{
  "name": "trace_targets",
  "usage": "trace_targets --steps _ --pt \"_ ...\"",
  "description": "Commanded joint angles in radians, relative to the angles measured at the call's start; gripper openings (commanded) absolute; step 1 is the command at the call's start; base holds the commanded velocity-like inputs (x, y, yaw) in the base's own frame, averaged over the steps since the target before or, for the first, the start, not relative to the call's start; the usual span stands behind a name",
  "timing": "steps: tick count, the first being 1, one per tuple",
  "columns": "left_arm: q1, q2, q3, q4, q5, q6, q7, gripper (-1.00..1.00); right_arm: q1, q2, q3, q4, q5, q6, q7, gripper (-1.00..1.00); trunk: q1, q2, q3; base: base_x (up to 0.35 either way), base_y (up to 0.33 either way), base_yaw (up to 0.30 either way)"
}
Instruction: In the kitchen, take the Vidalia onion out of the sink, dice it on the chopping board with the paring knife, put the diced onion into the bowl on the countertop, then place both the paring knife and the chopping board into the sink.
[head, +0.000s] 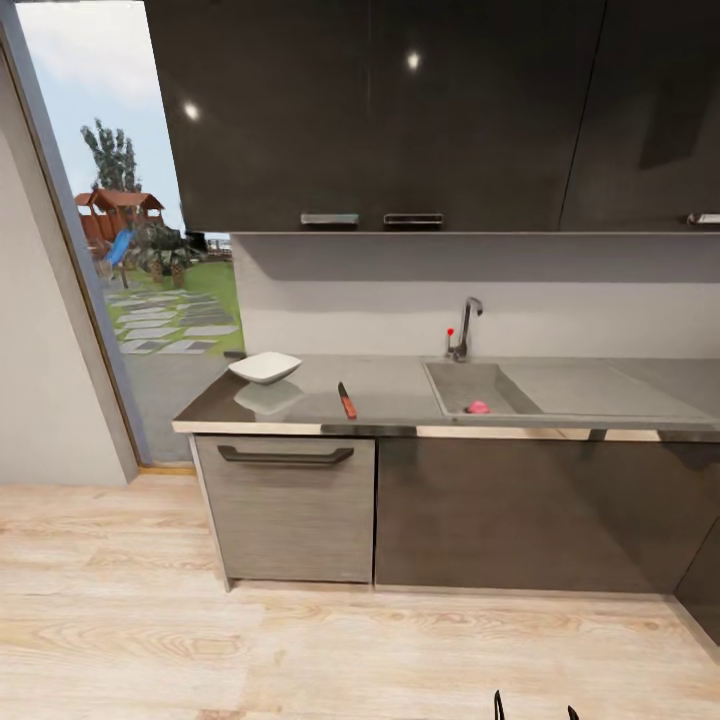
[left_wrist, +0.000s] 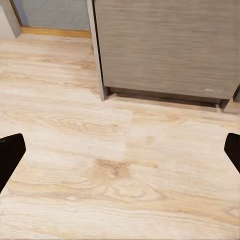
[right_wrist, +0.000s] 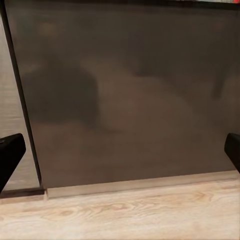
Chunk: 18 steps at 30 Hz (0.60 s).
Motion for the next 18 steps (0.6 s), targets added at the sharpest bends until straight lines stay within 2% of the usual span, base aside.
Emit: trace_targets --steps 1,18 --pt "0.000 0.000 -0.002 -0.001 0.006 -0.002 0.000 1.00 0.000 0.000 0.001 -0.001 0.008 0.001 -0.009 1.00 -0.004 0.007 0.003 0.000 0.000 0.000" --pt "0.000 0.000 -0.002 -0.004 0.006 -0.002 0.000 1.00 0.000 0.000 0.001 0.000 0.006 0.001 -0.009 1.00 -0.069 0.126 0.056 0.000 0.000 0.000"
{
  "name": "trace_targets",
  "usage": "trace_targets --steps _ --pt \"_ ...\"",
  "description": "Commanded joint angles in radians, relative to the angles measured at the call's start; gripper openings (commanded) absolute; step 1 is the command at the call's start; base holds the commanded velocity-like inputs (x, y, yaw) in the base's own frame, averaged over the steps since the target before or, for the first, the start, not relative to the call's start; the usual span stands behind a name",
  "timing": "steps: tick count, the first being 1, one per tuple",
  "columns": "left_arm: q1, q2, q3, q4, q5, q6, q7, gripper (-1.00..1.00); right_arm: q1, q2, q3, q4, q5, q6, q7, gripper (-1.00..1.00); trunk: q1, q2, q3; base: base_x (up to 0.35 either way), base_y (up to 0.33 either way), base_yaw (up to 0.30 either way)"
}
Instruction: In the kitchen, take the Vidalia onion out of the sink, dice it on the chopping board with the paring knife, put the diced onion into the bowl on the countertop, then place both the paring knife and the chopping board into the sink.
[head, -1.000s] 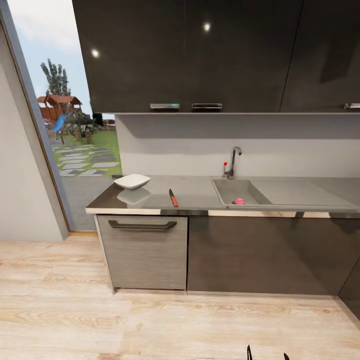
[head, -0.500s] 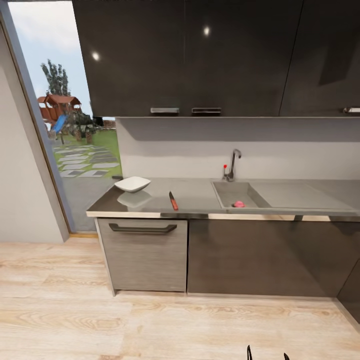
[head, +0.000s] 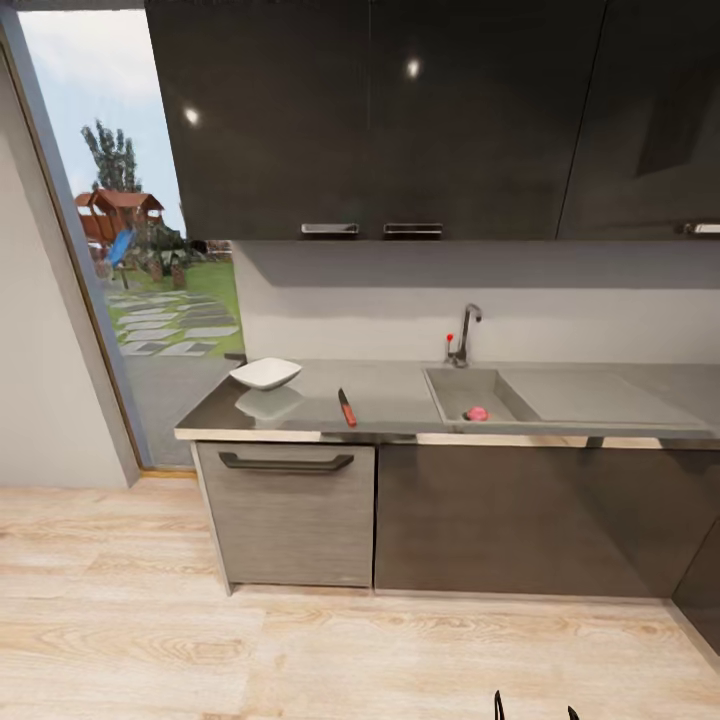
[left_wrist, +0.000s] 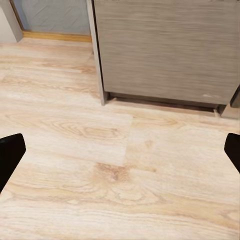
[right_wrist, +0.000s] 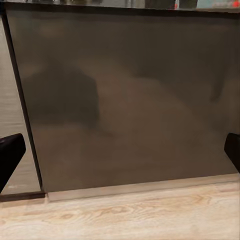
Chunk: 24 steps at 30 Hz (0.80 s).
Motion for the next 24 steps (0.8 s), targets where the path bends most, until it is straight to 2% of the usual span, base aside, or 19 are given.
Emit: trace_targets --steps 1,24 --pt "0.000 0.000 -0.001 0.000 0.006 -0.002 0.000 1.00 0.000 0.000 0.001 -0.001 0.008 0.001 -0.009 1.00 -0.004 0.007 0.003 0.000 0.000 0.000" --pt "0.000 0.000 -0.001 0.003 0.006 -0.002 0.000 1.00 0.000 0.000 0.002 -0.001 0.008 0.001 -0.009 1.00 -0.092 0.168 0.075 0.000 0.000 0.000"
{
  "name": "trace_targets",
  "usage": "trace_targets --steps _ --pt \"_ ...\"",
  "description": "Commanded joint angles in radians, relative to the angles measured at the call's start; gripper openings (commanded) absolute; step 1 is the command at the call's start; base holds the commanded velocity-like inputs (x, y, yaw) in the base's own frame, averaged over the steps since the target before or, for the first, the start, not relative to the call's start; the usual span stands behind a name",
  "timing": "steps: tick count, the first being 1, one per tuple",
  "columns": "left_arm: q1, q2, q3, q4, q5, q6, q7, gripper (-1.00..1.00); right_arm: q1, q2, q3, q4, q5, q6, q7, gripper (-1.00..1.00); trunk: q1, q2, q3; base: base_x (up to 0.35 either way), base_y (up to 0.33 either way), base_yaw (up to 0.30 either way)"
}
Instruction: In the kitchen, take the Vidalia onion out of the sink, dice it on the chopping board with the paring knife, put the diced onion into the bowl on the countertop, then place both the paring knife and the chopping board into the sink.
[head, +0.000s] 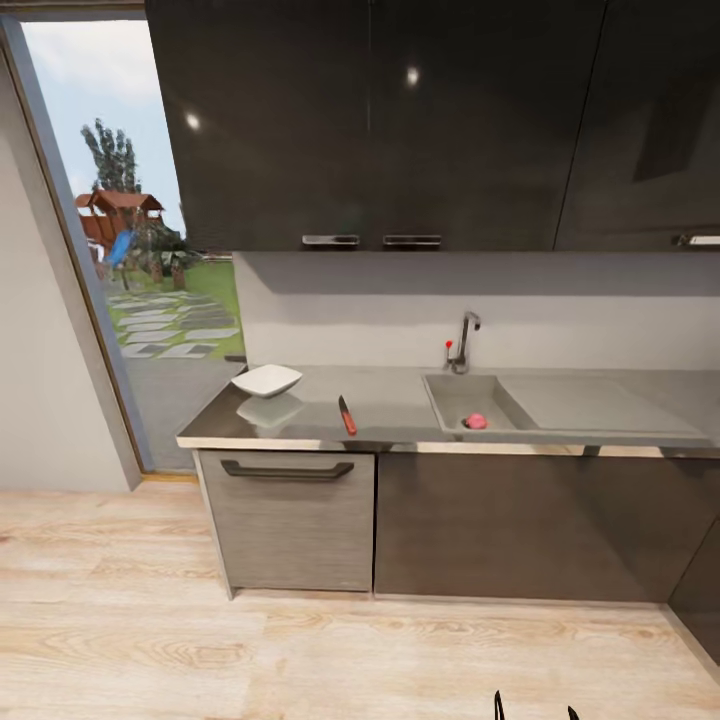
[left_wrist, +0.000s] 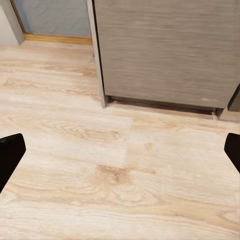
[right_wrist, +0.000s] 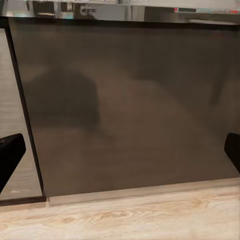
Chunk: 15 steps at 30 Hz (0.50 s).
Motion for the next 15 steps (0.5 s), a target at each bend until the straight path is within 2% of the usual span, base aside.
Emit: trace_targets --steps 1,15 --pt "0.000 0.000 -0.001 0.000 0.006 -0.002 0.000 1.00 0.000 0.000 0.001 -0.001 0.008 0.001 -0.009 1.00 -0.004 0.007 0.002 0.000 0.000 0.000" --pt "0.000 0.000 -0.001 0.003 0.006 -0.002 0.000 1.00 0.000 0.000 0.001 -0.001 0.008 0.001 -0.009 1.00 -0.057 0.105 0.046 0.000 0.000 0.000"
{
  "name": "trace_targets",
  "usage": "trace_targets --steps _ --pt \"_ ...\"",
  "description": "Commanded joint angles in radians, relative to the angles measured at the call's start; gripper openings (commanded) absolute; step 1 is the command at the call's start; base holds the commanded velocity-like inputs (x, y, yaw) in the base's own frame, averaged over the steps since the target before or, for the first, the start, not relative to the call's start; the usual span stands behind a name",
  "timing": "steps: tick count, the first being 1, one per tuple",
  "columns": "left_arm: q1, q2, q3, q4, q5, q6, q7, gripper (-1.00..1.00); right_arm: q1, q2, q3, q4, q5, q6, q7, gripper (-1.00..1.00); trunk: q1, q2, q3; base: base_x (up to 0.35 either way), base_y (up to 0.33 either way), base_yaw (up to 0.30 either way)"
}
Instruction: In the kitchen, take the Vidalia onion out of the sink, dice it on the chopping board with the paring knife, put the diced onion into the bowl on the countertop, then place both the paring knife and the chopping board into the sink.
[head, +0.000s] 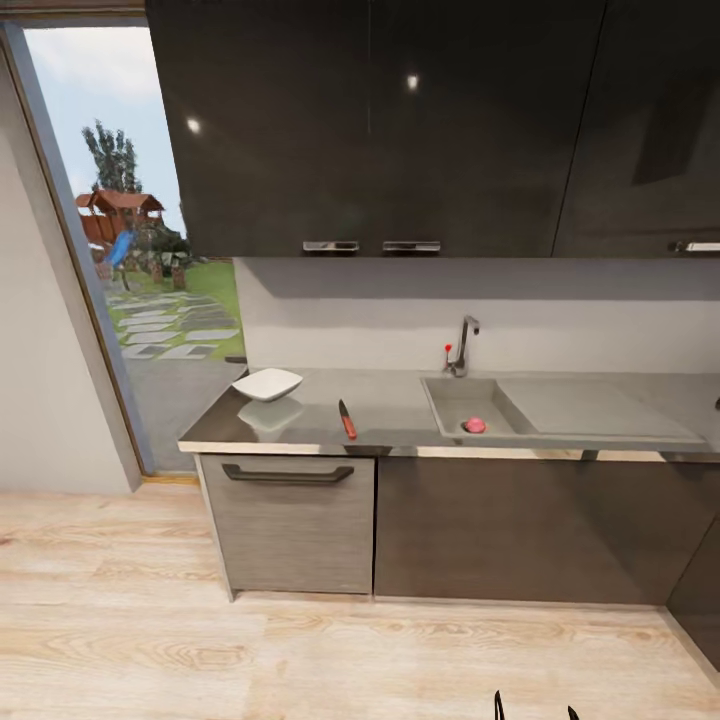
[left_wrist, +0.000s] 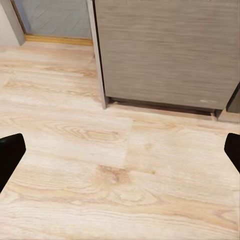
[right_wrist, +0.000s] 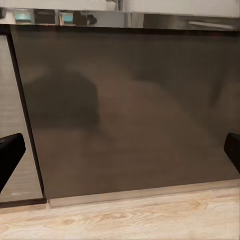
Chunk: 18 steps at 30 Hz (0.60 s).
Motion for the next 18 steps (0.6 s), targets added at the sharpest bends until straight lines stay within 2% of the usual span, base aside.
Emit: trace_targets --steps 1,18 --pt "0.000 0.000 -0.001 0.000 0.006 -0.002 0.000 1.00 0.000 0.000 0.001 -0.001 0.008 0.001 -0.009 1.00 -0.004 0.007 0.002 0.000 0.000 0.000" --pt "0.000 0.000 -0.001 -0.001 0.006 -0.002 0.000 1.00 0.000 0.000 0.001 -0.001 0.008 0.001 -0.009 1.00 -0.069 0.126 0.056 0.000 0.000 0.000"
